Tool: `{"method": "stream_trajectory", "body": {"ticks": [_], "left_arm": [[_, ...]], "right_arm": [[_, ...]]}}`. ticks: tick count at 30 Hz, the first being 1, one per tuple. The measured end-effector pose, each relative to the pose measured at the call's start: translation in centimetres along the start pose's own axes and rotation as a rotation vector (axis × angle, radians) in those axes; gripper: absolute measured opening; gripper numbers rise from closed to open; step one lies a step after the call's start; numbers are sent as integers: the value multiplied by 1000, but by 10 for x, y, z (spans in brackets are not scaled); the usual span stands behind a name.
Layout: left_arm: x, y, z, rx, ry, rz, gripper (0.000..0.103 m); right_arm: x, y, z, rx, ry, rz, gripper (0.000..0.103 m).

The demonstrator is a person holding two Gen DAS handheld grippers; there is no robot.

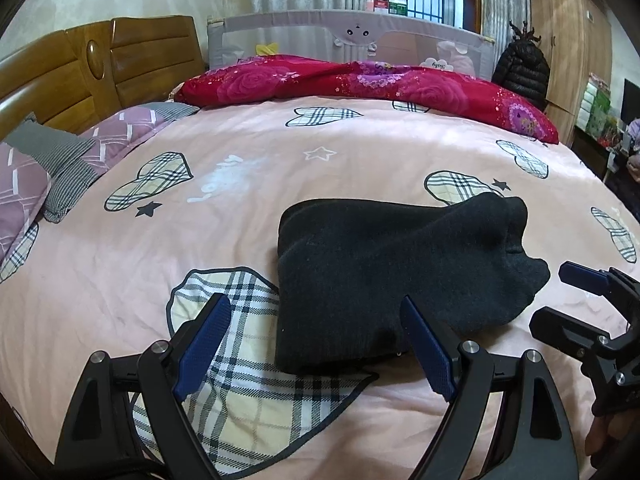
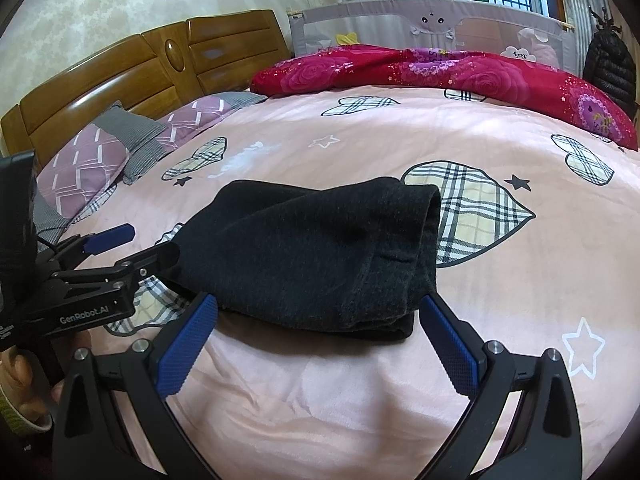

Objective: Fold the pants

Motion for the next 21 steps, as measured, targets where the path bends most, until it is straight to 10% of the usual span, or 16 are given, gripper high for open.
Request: {"method": "stream_trajectory", "body": {"ticks": [21], "left_arm": [[1,-2,11,41,-32,-15,87]], "right_arm": [[-1,-3,7,34,-33,-3,101]]}}
Point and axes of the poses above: each gripper's, at about its wrist camera, not at the fingertips, and y roughly against the way its jaws point, z to its right, x to its top, the point moved 3 cm from there along -y, roughly the way its jaws point, and after that the axes turned 4 degrees about z, right-handed, at the moved point
